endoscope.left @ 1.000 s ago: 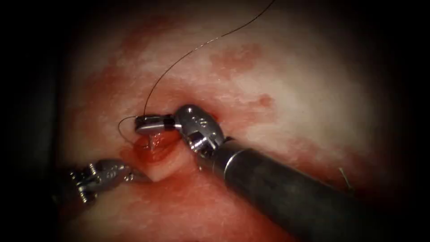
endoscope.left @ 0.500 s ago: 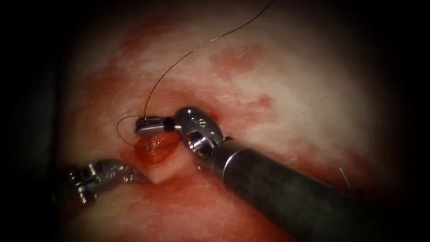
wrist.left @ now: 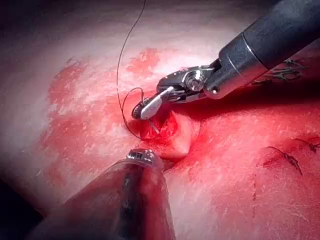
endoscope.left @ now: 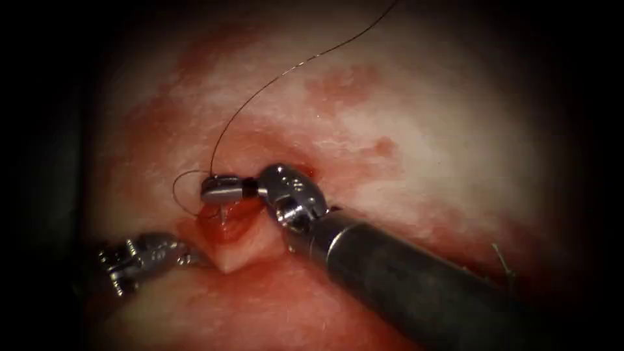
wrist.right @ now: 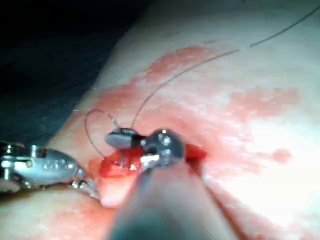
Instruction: Wound Closure
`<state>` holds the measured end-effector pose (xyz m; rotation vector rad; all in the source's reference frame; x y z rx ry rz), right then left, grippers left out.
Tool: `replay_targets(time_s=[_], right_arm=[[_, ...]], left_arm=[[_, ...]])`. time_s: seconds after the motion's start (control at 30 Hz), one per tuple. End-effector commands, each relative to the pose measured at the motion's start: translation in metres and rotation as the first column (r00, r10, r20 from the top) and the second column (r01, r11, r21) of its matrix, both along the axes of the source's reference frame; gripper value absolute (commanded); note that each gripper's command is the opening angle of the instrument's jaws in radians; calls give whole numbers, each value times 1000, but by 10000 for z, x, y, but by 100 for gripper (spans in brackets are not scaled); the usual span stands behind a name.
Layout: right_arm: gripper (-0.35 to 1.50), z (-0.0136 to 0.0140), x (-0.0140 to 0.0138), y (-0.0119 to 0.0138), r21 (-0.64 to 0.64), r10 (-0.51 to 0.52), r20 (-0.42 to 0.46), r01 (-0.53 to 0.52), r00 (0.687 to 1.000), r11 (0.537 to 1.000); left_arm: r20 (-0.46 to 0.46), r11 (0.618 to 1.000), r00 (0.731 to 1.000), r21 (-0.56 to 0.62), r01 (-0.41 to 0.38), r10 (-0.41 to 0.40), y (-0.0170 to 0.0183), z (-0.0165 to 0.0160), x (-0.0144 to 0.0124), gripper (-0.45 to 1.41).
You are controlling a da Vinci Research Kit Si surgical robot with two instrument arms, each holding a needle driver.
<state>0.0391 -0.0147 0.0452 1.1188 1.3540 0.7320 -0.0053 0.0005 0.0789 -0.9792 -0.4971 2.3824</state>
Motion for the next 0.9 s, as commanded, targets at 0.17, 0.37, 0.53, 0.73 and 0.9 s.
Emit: replay_targets(time_s=[0.17,0.37,0.53,0.73,0.9], right_arm=[[-35,5,11,20,110,6,31,-9,1000,994],[-35,7,18,19,239,-9,55,-5,998,971],[-35,5,16,13,288,-29,53,12,998,958],[-35,4,15,25,336,8,82,-35,997,941],[31,3,11,42,428,40,84,-72,996,901]], left_arm=[[1,1000,1000,1,0,0,-1,7,-6,-45],[1,1000,1000,0,0,0,-1,7,-6,-45],[0,1000,1000,1,0,0,-1,6,-6,-45],[0,1000,1000,0,1,-1,-1,6,-7,-45],[0,1000,1000,0,1,-1,-2,6,-7,-45]])
